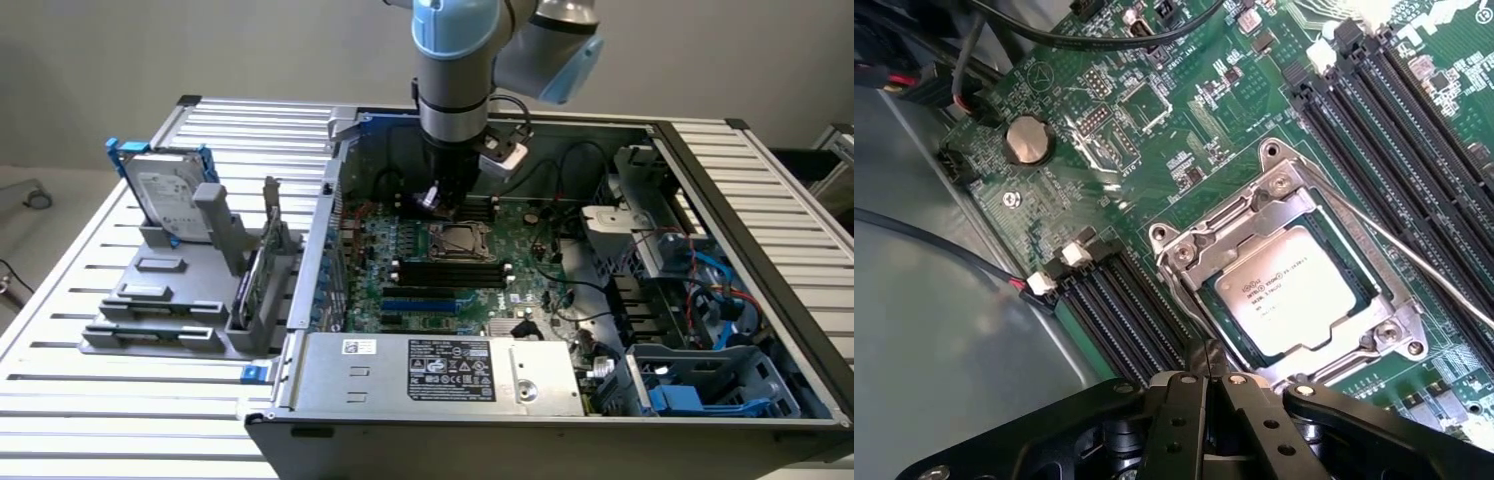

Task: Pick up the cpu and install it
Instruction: 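Install the first cpu locking lever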

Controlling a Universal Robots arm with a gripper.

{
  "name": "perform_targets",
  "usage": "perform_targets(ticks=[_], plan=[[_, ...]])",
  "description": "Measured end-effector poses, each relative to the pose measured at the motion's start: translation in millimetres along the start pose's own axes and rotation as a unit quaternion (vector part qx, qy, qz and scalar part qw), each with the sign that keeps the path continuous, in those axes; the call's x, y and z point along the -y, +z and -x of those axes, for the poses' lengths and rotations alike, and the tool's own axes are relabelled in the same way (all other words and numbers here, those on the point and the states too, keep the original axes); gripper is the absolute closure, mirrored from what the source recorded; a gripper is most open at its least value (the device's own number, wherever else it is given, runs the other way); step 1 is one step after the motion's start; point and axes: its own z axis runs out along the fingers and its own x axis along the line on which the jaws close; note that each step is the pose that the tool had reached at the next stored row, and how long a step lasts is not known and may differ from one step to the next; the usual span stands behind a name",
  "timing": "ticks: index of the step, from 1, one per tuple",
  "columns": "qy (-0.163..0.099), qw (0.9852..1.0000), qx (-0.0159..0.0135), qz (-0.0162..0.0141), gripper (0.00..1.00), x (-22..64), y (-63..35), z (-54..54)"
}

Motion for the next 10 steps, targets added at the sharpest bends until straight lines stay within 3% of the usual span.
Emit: perform_targets(ticks=[10], plan=[[-0.009,1.0,0.0001,-0.0017,0.89,-5.1,1.1,-3.7]])
